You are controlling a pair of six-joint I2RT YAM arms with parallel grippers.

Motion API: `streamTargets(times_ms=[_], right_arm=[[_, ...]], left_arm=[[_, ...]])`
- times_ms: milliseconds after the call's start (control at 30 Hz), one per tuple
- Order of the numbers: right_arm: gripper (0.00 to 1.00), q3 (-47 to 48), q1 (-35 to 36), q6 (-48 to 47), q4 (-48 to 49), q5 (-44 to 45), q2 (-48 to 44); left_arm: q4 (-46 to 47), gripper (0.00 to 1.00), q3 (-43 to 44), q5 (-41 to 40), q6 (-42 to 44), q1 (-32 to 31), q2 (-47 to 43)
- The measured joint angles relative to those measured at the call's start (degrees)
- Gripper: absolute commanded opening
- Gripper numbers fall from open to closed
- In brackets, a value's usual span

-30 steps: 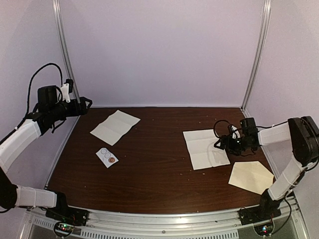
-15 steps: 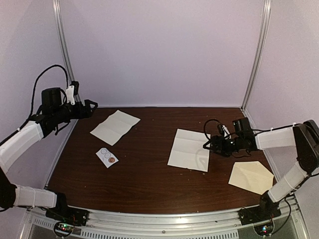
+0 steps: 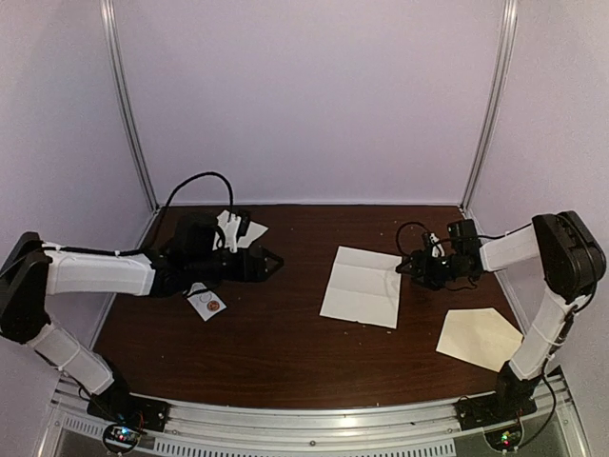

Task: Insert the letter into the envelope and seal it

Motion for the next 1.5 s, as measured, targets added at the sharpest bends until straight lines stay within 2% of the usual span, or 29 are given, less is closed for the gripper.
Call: streamTargets(times_ms=[200,433,800,1100,1500], right_arm=[[0.67,1.57,0.00,-0.20,1.68,-1.70,3.80],[0.58,1.62,0.00,1.07,4.07,-3.06,5.09],[0.54,1.64,1.29,3.52,8.31,-3.34,7.15],[0.45,1.73,3.43,6.60,12.76,-3.98,9.22],[0.23,1.57,5.25,13.11,19.91,-6.32,10.54]], left_arm=[[3.85,0.71,6.56,0.92,-2.69,-6.71,13.07],[9.20,0.48,10.27,3.87,-5.25,-7.37,22.23],[10.43,0.41,14.67,6.40,-6.25,-7.85,32.87],[10.86,0.31,18.38,8.28,-6.34,-8.00,39.71],[10.91,0.27,20.20,9.07,-6.10,-8.33,41.35]])
